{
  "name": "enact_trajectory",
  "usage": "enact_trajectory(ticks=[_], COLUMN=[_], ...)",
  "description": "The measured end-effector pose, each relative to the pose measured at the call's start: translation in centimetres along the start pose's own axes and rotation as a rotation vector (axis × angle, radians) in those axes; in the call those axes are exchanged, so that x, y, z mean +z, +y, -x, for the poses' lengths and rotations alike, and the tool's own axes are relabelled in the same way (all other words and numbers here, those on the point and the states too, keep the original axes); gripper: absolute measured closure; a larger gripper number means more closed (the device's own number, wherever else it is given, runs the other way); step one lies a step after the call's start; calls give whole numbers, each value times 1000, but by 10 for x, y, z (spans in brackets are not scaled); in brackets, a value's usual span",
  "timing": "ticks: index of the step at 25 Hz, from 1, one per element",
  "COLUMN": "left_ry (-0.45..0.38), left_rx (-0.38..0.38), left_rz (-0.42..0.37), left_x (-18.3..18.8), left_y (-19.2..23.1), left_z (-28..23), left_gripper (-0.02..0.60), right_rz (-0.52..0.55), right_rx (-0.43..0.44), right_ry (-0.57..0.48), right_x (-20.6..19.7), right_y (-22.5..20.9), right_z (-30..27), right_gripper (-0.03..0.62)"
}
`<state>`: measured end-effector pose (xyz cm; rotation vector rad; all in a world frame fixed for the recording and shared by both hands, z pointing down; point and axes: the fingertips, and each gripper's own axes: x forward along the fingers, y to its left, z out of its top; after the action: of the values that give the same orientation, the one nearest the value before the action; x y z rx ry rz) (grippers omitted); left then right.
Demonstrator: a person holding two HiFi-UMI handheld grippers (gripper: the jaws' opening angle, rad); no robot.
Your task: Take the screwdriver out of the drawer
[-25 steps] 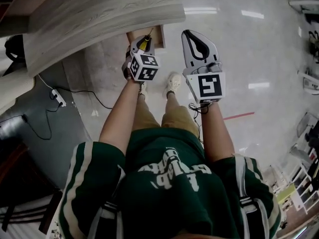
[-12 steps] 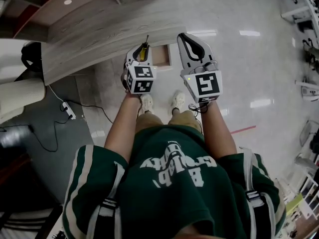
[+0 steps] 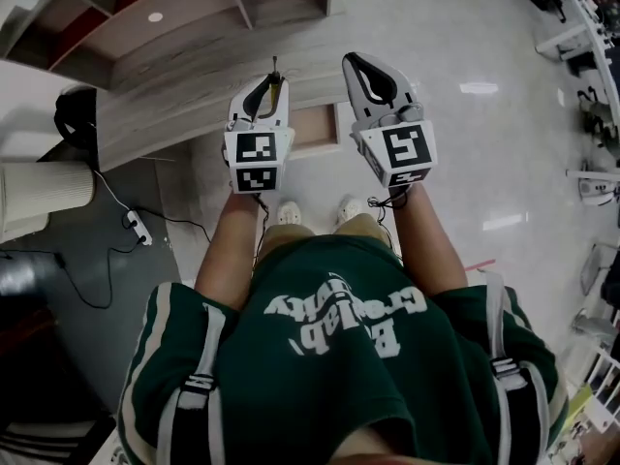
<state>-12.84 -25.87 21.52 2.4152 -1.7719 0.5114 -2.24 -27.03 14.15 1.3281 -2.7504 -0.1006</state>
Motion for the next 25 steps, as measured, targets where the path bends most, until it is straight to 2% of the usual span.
enact_trajectory(ticks=[7,14,21,25], left_ry=[-109,-208,-271,-288], left_rx=[27,77,88,98], left_rz=[-39,-7,1,6], left_x=[53,76,98,107], left_y=[16,60,63,61], left_z=[49,86,103,106], left_gripper=[497,497,497,497], right_rz=[75,121,171,133], right_rx=[35,57,61,71], right_ry=[-43,-70,-90,-112], right_x=[44,62,70,76], right_y=[20,51,60,62], right_z=[5,-13,-6,-4], right_gripper=[559,559,560,560])
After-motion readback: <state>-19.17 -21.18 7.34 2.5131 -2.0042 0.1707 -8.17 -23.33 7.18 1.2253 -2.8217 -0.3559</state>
